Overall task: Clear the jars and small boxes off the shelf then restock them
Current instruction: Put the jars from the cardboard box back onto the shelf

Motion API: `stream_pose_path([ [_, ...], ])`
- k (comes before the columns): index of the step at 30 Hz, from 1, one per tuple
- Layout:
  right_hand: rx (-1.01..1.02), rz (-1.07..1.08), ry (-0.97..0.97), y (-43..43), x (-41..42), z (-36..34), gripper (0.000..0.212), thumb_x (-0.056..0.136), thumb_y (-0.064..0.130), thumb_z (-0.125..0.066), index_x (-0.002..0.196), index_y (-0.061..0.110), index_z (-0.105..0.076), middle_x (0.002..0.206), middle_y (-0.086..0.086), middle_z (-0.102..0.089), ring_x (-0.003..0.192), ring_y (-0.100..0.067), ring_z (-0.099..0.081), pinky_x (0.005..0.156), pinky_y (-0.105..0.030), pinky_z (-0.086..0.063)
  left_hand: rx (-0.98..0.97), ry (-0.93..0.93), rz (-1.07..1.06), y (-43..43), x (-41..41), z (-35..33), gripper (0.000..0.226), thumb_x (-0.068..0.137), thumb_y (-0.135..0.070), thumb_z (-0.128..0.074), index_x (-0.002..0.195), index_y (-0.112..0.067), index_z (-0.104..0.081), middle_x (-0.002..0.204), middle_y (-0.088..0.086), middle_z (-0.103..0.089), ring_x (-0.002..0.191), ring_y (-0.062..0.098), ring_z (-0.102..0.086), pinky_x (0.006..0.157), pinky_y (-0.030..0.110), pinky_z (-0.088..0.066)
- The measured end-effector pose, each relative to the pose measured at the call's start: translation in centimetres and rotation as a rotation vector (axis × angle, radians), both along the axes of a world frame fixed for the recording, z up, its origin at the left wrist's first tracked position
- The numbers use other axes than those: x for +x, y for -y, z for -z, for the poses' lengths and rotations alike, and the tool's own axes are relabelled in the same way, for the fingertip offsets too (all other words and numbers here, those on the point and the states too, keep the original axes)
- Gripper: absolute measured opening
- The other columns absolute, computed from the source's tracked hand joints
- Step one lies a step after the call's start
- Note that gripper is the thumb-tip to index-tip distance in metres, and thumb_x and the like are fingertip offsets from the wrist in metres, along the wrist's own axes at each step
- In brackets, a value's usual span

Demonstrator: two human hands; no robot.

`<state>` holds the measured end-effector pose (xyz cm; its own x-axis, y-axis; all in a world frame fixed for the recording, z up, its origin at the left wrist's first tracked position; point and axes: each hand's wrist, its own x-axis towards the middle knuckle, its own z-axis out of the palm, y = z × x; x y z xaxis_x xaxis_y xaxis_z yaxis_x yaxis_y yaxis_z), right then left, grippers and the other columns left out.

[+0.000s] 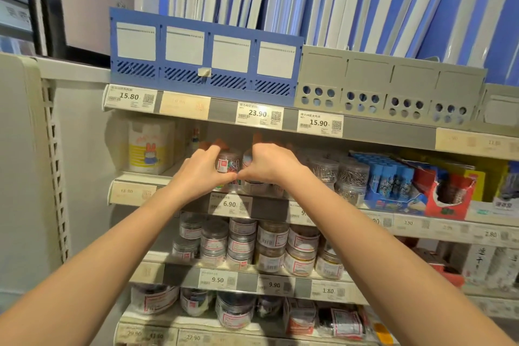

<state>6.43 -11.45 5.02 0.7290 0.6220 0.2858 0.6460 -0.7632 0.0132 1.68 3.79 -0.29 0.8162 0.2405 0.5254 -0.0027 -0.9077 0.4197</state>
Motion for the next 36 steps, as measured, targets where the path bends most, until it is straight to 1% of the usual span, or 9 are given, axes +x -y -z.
stream_pose_path([
  [5,0.027,-0.011,0.091,0.4,-0.3,1.3,0.041,0.085,0.050,-0.060,0.102,0.013,-0.052,0.093,-0.004,-0.056,0.094,-0.028,-0.059,0.072,-0.036,-0.043,-0.022,0.011,0.021,0.0,0.0,0.1,0.059,0.076,-0.049,-0.072,0.123,-0.020,-0.049,0.104,0.006,-0.061,0.091,0.024,-0.062,0.078,0.041,-0.054],
  [8,0.036,-0.007,0.194,0.7,-0.3,2.1,0.048,0.086,0.053,-0.057,0.118,0.017,-0.056,0.107,-0.010,-0.059,0.102,-0.032,-0.059,0.086,-0.041,-0.044,-0.024,0.016,0.014,-0.1,0.3,0.3,0.056,0.078,-0.048,-0.071,0.121,-0.019,-0.050,0.103,0.005,-0.060,0.090,0.023,-0.062,0.075,0.037,-0.052],
  [10,0.029,0.012,0.252,0.9,-0.2,2.3,0.051,0.086,0.058,-0.055,0.118,0.019,-0.057,0.109,-0.010,-0.060,0.102,-0.031,-0.060,0.088,-0.041,-0.044,-0.030,0.022,0.015,-0.2,0.5,0.4,0.056,0.077,-0.049,-0.071,0.119,-0.020,-0.050,0.102,0.004,-0.060,0.089,0.023,-0.062,0.074,0.036,-0.052],
  [15,0.021,0.055,0.273,0.6,0.4,2.2,0.079,0.084,0.060,-0.056,0.142,0.014,-0.031,0.114,-0.009,-0.064,0.110,-0.032,-0.059,0.110,-0.052,-0.024,-0.033,0.017,0.017,-0.2,0.4,0.5,0.046,0.078,-0.050,-0.070,0.108,-0.022,-0.048,0.099,0.004,-0.059,0.088,0.023,-0.062,0.073,0.036,-0.052],
  [17,0.020,0.053,0.255,0.4,0.3,2.2,0.070,0.086,0.058,-0.055,0.135,0.010,-0.040,0.114,-0.011,-0.063,0.108,-0.033,-0.060,0.108,-0.049,-0.028,-0.035,0.019,0.017,-0.2,0.5,0.5,0.044,0.078,-0.051,-0.070,0.105,-0.025,-0.046,0.099,0.005,-0.059,0.089,0.024,-0.062,0.073,0.037,-0.051],
  [21,0.017,0.074,0.255,0.5,-0.3,2.5,0.049,0.092,0.052,-0.050,0.119,0.012,-0.055,0.114,-0.012,-0.060,0.107,-0.034,-0.059,0.096,-0.045,-0.040,-0.051,0.029,0.020,-0.2,0.5,0.9,0.052,0.080,-0.049,-0.069,0.118,-0.019,-0.049,0.101,0.007,-0.058,0.093,0.027,-0.060,0.077,0.037,-0.049],
  [27,0.028,0.091,0.333,1.0,-0.4,3.8,0.046,0.099,0.038,-0.043,0.133,0.009,-0.039,0.120,-0.014,-0.060,0.116,-0.037,-0.052,0.100,-0.051,-0.032,-0.021,0.033,0.044,-0.2,1.4,0.8,0.064,0.083,-0.049,-0.067,0.138,-0.029,-0.041,0.100,0.006,-0.062,0.094,0.028,-0.060,0.076,0.036,-0.047],
  [31,0.048,0.101,0.328,1.5,-0.2,3.9,0.034,0.100,0.032,-0.042,0.129,0.014,-0.045,0.119,-0.012,-0.061,0.113,-0.035,-0.054,0.099,-0.049,-0.034,0.013,0.025,0.035,-0.1,1.9,0.8,0.062,0.085,-0.047,-0.065,0.139,-0.030,-0.038,0.099,0.006,-0.064,0.095,0.030,-0.061,0.077,0.037,-0.049],
  [36,0.057,0.101,0.309,1.8,-0.1,3.7,0.034,0.098,0.032,-0.046,0.128,0.017,-0.048,0.120,-0.010,-0.060,0.116,-0.036,-0.052,0.099,-0.049,-0.033,0.014,0.021,0.026,-0.2,2.6,0.9,0.063,0.085,-0.047,-0.064,0.139,-0.035,-0.033,0.103,0.006,-0.067,0.093,0.029,-0.063,0.079,0.037,-0.052],
])
